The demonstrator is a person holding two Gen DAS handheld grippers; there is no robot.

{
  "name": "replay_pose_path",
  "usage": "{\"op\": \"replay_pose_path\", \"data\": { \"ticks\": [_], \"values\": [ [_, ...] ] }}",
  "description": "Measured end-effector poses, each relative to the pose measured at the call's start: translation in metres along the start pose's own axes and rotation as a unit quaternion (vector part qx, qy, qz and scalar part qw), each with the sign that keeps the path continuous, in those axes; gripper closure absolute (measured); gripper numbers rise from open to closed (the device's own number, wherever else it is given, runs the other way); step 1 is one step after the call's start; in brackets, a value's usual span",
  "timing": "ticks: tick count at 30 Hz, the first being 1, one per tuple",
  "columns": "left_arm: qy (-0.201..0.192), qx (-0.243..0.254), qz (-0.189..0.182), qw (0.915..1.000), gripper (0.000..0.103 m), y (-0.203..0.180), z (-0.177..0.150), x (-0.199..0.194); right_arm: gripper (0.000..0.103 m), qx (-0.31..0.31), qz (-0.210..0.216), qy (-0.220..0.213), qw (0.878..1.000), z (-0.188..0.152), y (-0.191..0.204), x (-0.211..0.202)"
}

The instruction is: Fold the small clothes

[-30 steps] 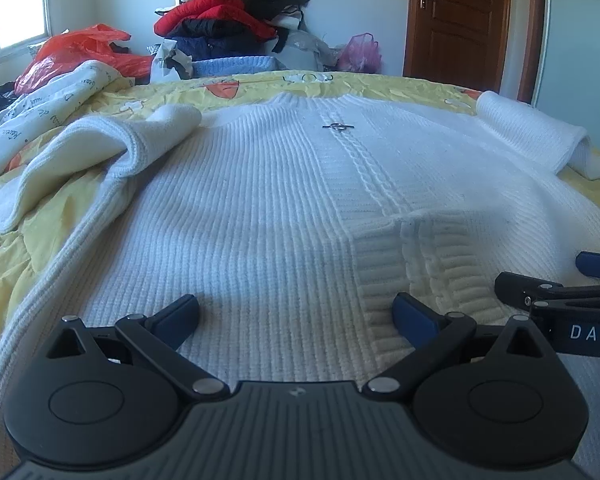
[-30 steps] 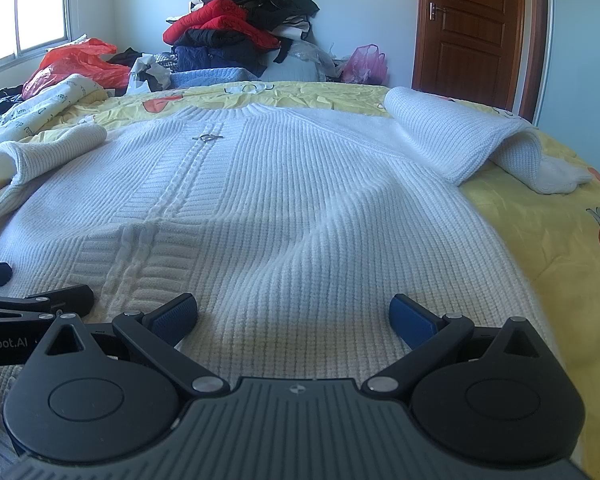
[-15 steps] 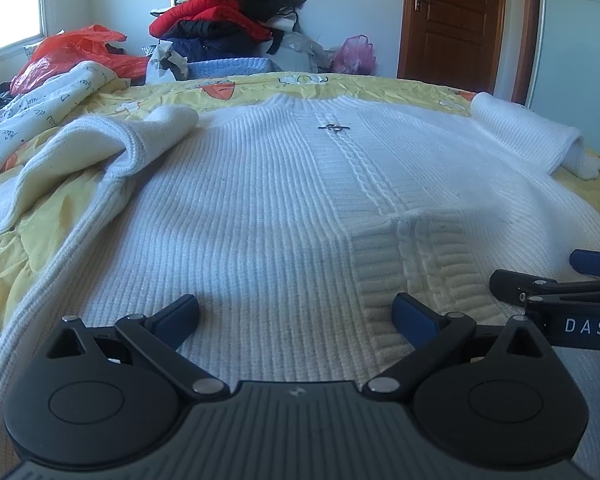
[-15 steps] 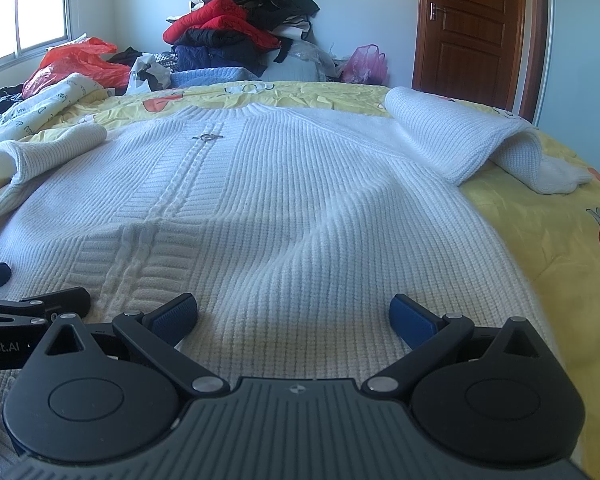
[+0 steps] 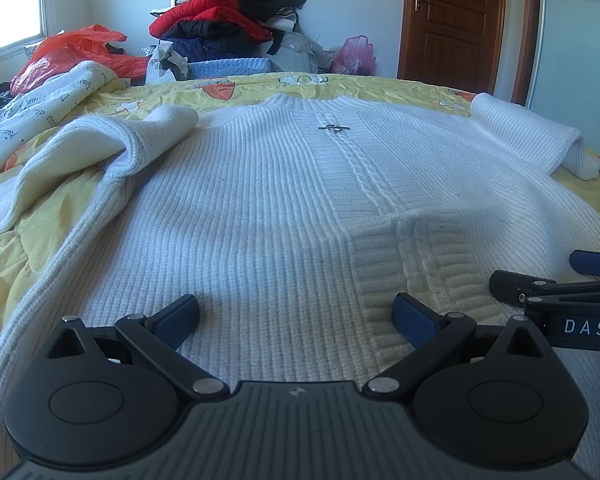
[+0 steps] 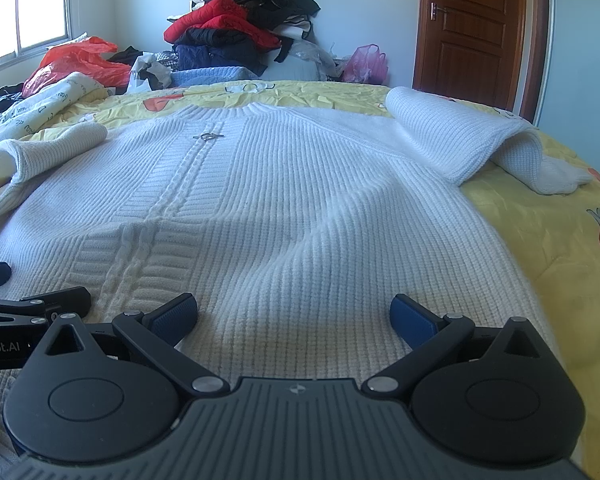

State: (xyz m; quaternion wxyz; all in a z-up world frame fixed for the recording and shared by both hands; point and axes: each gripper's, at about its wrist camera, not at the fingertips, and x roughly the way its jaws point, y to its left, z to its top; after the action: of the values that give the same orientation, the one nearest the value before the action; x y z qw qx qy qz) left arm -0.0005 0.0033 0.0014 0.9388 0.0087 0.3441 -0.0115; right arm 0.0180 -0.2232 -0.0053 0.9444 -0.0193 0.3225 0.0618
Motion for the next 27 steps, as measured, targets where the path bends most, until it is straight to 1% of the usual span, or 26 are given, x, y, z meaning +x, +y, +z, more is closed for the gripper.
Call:
{"op": "replay_pose_path", "data": {
  "ticks": [17, 19, 21, 22, 24, 25, 27],
  "values": [
    [0.0, -0.001, -0.001, 1.0, 0.0, 0.0, 0.0, 0.0, 0.0, 0.002, 0.002, 0.002, 1.0, 0.003, -0.001, 0.002],
    [0.0, 0.0, 0.0, 1.0, 0.0, 0.0, -0.001, 0.0, 0.0, 0.004, 0.014, 0.006, 1.0, 0.008, -0.003, 0.001],
    [0.0, -0.001, 0.0, 1.0, 0.0, 0.0, 0.0, 0.0, 0.001, 0.011, 0.035, 0.012, 0.999, 0.012, -0.011, 0.0],
    [0.0, -0.001, 0.0, 1.0, 0.0, -0.001, 0.0, 0.001, 0.002, 0.027, 0.052, 0.009, 0.998, 0.018, -0.022, -0.004],
    [0.0, -0.001, -0.001, 1.0, 0.0, -0.002, 0.0, 0.0, 0.003, 0.086, 0.077, -0.024, 0.993, 0.033, -0.051, -0.013],
    [0.0, -0.001, -0.001, 1.0, 0.0, -0.002, 0.0, 0.001, 0.002, 0.12, 0.087, -0.049, 0.988, 0.042, -0.071, -0.019],
    [0.0, -0.001, -0.001, 1.0, 0.0, -0.003, 0.0, 0.001, 0.0, 0.168, 0.097, -0.085, 0.977, 0.06, -0.11, -0.025]
  ]
}}
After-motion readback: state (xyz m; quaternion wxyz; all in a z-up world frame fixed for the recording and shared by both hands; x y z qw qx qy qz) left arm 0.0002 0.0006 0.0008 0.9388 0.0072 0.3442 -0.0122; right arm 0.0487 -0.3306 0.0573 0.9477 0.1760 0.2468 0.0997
